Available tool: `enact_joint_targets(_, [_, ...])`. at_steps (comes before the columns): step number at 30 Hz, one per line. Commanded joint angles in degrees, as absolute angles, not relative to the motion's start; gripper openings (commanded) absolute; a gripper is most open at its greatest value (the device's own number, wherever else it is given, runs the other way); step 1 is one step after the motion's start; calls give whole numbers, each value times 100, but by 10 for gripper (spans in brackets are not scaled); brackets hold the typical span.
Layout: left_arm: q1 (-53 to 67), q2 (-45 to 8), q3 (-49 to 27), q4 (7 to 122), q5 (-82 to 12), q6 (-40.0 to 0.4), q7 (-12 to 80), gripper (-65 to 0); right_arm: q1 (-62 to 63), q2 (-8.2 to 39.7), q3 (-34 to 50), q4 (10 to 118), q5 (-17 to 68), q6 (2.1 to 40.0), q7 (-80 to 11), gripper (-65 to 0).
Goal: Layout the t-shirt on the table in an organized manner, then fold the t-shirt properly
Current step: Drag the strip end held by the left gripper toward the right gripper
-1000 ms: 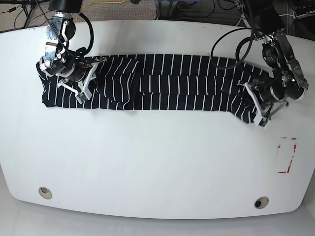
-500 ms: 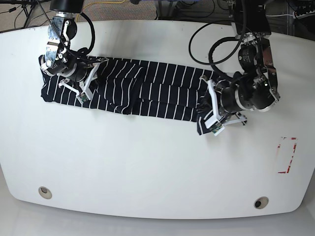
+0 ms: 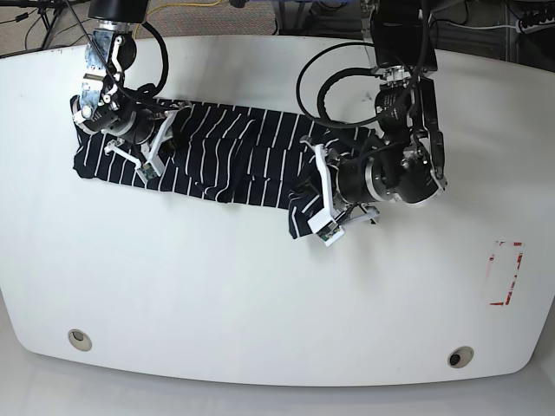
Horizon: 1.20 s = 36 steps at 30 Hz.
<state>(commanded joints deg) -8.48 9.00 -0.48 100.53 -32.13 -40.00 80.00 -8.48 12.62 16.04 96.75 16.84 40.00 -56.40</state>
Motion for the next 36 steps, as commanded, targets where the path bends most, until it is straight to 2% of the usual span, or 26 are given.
enact_joint_targets(7, [-866, 900, -48, 9815, -3213, -4000, 7925, -596, -848, 1262, 1604, 9675, 1692, 4000, -5640, -541])
enact_joint_targets(9, [-954, 900, -48, 9736, -3213, -4000, 7925, -565, -848, 1253, 1604, 9675, 1692, 4000, -5640, -541])
enact_joint_targets(14, [-1051, 900, -48, 9604, -3222, -4000, 7943, -438, -848, 1253, 1604, 9675, 1692, 4000, -5640, -541])
enact_joint_targets(16, [-1059, 900, -48, 9604, -3231, -4000, 7943, -415, -848, 1253, 1604, 9675, 1692, 4000, -5640, -541])
enact_joint_targets(19, [-1130, 900, -22, 9587, -3433, -4000, 7934, -410, -848, 1253, 1604, 9675, 1692, 4000, -5640, -541])
enact_joint_targets(27, [-1420, 900, 198, 9411, -5015, -4000, 8000, -408, -848, 1218, 1604, 9675, 1692, 4000, -5640, -541])
enact_joint_targets(36, [-1490, 840, -462, 9376, -4866, -4000, 8000, -410, -848, 1165, 1604, 9675, 1692, 4000, -5640, -541])
